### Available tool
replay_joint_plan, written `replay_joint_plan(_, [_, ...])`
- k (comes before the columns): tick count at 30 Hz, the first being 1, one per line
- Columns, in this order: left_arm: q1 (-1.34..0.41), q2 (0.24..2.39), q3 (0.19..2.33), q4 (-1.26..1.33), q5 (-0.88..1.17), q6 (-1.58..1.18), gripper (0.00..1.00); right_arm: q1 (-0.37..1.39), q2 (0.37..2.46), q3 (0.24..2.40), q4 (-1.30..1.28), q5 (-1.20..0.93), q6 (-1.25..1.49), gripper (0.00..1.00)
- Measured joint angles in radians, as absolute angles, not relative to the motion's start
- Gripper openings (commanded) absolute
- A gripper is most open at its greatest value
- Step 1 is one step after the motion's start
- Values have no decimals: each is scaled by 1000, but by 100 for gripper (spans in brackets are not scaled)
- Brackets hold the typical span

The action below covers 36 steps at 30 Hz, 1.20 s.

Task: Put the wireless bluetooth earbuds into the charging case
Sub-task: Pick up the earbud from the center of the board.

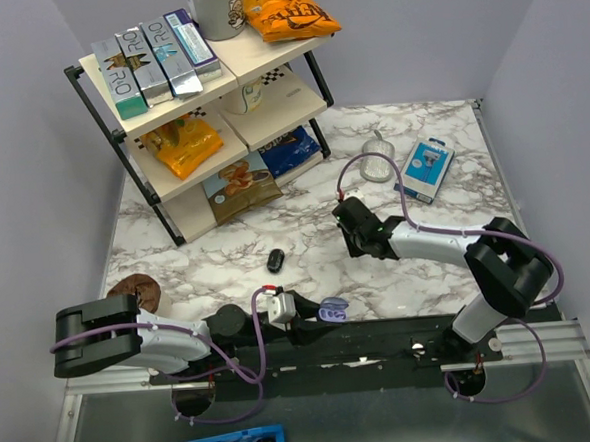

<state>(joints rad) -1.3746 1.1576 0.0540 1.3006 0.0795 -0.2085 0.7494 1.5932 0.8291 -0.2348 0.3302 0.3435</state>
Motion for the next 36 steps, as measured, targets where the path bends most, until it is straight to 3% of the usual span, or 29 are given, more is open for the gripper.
replay_joint_plan(5, [-1375, 1158, 54, 1301, 80, -208, 0, 750, 1586, 849, -268, 346, 340, 1])
replay_joint_plan(23, [-1375, 1157, 54, 1300, 78, -206, 0, 750, 1543, 958, -414, 346, 320, 1])
replay_joint_plan(36, [-1375, 1020, 54, 1264, -46, -134, 0, 750, 1256, 1155, -722, 11, 260, 1])
